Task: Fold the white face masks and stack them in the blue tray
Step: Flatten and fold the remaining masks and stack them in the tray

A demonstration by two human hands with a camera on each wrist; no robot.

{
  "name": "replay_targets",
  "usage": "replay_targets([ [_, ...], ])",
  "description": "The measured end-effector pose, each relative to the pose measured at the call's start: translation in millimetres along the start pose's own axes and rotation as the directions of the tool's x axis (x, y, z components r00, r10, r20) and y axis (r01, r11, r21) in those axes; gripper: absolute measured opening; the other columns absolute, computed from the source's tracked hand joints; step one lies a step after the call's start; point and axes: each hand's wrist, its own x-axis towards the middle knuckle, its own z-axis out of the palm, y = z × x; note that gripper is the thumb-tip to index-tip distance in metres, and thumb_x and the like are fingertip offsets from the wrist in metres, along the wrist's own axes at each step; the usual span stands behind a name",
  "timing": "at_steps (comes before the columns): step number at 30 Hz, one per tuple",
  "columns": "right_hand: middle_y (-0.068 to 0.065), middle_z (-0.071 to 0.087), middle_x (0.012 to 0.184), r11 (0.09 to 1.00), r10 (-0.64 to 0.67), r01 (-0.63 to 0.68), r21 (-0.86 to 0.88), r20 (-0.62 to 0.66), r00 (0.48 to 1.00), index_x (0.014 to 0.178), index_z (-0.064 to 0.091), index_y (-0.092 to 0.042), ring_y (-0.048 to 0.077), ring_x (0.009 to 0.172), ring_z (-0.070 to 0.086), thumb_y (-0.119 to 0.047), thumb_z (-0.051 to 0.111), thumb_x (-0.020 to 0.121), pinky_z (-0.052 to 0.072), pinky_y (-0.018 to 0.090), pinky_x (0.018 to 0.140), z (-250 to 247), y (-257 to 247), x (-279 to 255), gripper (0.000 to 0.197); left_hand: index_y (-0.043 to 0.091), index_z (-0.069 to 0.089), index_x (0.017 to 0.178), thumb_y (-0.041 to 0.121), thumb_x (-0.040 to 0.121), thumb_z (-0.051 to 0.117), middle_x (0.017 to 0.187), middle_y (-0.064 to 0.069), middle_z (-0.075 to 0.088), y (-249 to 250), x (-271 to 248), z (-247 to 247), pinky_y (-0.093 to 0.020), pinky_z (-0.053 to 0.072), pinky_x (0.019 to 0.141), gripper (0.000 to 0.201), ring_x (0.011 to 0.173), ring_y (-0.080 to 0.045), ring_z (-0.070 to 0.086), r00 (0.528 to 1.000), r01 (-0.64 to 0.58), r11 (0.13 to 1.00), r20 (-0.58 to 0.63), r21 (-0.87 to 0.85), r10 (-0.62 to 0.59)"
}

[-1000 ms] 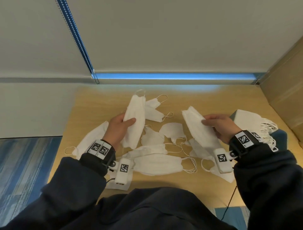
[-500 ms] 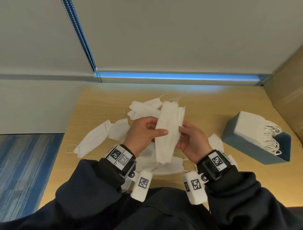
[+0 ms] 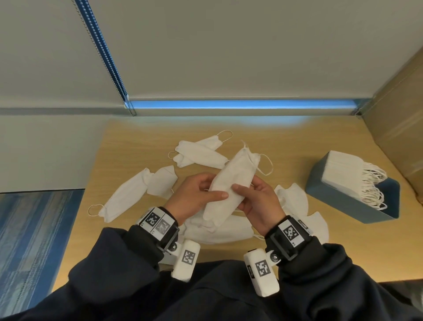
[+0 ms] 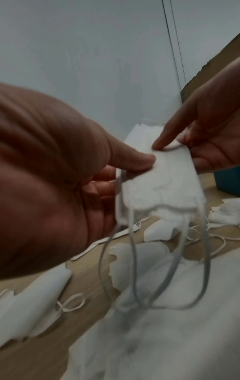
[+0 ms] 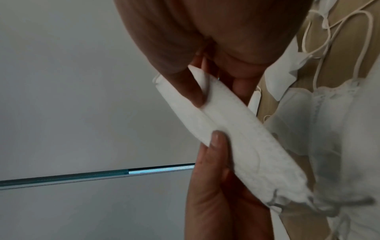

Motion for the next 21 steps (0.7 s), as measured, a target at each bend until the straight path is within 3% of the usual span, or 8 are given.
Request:
replay_targets([
  [4,0.019,0.073,0.113,0.998,0.014,-0.009,0.057,-0.084,0.996,0.119,0.068,-0.005,0.033,0.102,0.071,-0.001,0.068,0.090,0.056,0.053,0.092,-3.8,-6.2,3.1,0.029,0.014,0.073,0.113,0.012,0.086,0.080,0.108,-0.001,0.078,-13.4,-9.2,-2.5,-0.043,0.057,0.095,0.028,0.103,-0.020,0.074,0.999,-0.043,0.995,0.000,0.090,0.043],
  [7,0.012,0.072,0.098,1.000,-0.005,0.005,-0.002,-0.125,0.992,0.104,0.067,-0.012,0.028,0.089,0.071,-0.013,0.066,0.095,0.058,0.053,0.084,-13.2,-19.2,7.3,0.009,0.021,0.075,0.106,0.010,0.090,0.075,0.105,0.005,0.079,-19.4,-18.1,-12.3,-0.030,0.056,0.087,0.019,0.099,-0.013,0.075,1.000,-0.005,0.988,0.027,0.153,0.001],
  [9,0.010,0.068,0.084,1.000,-0.013,0.015,0.017,-0.142,0.990,0.094,0.065,-0.014,0.023,0.073,0.068,-0.010,0.060,0.098,0.059,0.045,0.071,-22.3,-31.4,10.4,0.008,0.021,0.074,0.106,0.014,0.093,0.073,0.102,0.005,0.079,-24.4,-22.9,-23.8,-0.026,0.055,0.078,0.015,0.093,-0.010,0.074,0.996,0.049,0.975,0.063,0.219,-0.064],
  [12,0.004,0.047,0.058,0.987,0.071,-0.058,0.148,-0.084,0.994,0.081,0.058,-0.013,0.019,0.053,0.051,-0.011,0.050,0.100,0.060,0.039,0.063,-38.8,-48.1,13.1,0.020,0.016,0.073,0.093,0.025,0.094,0.072,0.075,0.006,0.072,-29.7,-32.2,-40.7,-0.021,0.045,0.055,0.009,0.064,-0.007,0.063,0.985,0.145,0.946,0.051,0.290,-0.167],
  [15,-0.004,0.023,0.049,0.982,0.174,-0.174,0.073,0.005,0.985,0.066,0.048,-0.016,0.013,0.042,0.025,-0.005,0.045,0.100,0.051,0.031,0.051,-53.5,-60.3,9.6,0.036,0.013,0.071,0.072,0.030,0.083,0.083,0.055,0.012,0.056,-29.0,-37.7,-61.4,-0.017,0.037,0.052,0.023,0.049,-0.001,0.047,0.986,0.163,0.932,-0.017,0.324,-0.167],
  [17,-0.004,0.025,0.050,0.981,0.186,-0.185,-0.060,0.017,0.982,0.071,0.050,-0.016,0.010,0.040,0.024,0.009,0.043,0.096,0.051,0.029,0.049,-63.4,-65.9,7.2,0.036,0.012,0.073,0.068,0.044,0.066,0.090,0.054,0.008,0.052,-24.6,-41.0,-80.6,-0.018,0.033,0.049,0.036,0.046,-0.003,0.041,0.984,0.178,0.943,-0.030,0.283,-0.177],
  [19,-0.003,0.030,0.051,0.970,0.216,-0.214,-0.115,0.011,0.976,0.090,0.055,-0.014,0.010,0.040,0.027,0.015,0.040,0.094,0.055,0.030,0.051,-75.1,-69.9,6.2,0.032,0.018,0.069,0.061,0.064,0.050,0.091,0.055,0.004,0.044,-18.8,-43.8,-101.0,-0.023,0.028,0.048,0.053,0.048,-0.009,0.033,0.983,0.186,0.962,-0.041,0.200,-0.181],
  [21,-0.001,0.039,0.053,0.955,0.240,-0.236,-0.178,-0.001,0.971,0.110,0.056,-0.012,0.010,0.042,0.032,0.016,0.042,0.094,0.057,0.032,0.055,-87.2,-73.4,6.1,0.035,0.022,0.066,0.057,0.071,0.046,0.090,0.055,0.004,0.034,-12.7,-46.9,-118.3,-0.025,0.027,0.048,0.055,0.048,-0.013,0.028,0.981,0.186,0.982,-0.057,0.020,-0.185],
])
